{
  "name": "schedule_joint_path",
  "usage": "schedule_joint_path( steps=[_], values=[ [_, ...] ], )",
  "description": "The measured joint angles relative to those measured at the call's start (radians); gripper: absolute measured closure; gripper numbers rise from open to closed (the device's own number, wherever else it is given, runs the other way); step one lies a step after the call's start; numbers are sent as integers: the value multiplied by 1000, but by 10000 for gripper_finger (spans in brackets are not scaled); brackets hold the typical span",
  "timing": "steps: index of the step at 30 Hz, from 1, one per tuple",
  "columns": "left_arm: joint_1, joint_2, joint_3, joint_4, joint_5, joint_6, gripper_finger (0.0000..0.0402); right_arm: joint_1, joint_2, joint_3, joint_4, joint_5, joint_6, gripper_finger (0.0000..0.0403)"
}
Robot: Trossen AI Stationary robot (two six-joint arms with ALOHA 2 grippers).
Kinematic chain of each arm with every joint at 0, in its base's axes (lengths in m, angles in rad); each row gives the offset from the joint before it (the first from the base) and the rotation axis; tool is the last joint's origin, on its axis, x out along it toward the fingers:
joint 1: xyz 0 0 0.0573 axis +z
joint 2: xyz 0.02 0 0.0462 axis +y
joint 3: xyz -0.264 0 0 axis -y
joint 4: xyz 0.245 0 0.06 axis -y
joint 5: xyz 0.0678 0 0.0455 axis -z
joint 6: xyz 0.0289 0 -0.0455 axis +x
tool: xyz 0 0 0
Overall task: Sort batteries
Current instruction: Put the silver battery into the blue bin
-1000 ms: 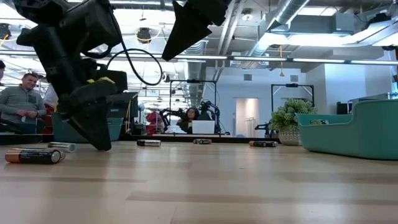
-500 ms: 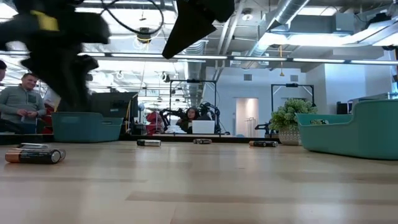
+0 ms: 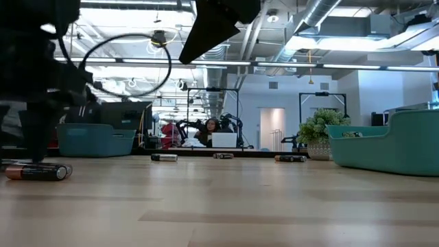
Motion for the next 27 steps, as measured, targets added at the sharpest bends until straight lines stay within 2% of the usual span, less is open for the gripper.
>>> schedule_joint_path(
  steps=[4, 8, 22, 25, 27],
  values=[
    [1, 54, 6, 8, 7, 5, 168, 0, 0, 0, -1, 0, -2, 207],
    [1, 82, 5, 8, 23, 26, 186, 0, 0, 0, -2, 0, -2, 207],
    [53, 86, 2, 28, 30, 11, 336, 0, 0, 0, -2, 0, -1, 207],
    [63, 85, 2, 29, 31, 11, 361, 0, 1, 0, -2, 0, -6, 207],
    [67, 85, 2, 30, 24, 12, 363, 0, 0, 0, -2, 0, -6, 207]
  ],
)
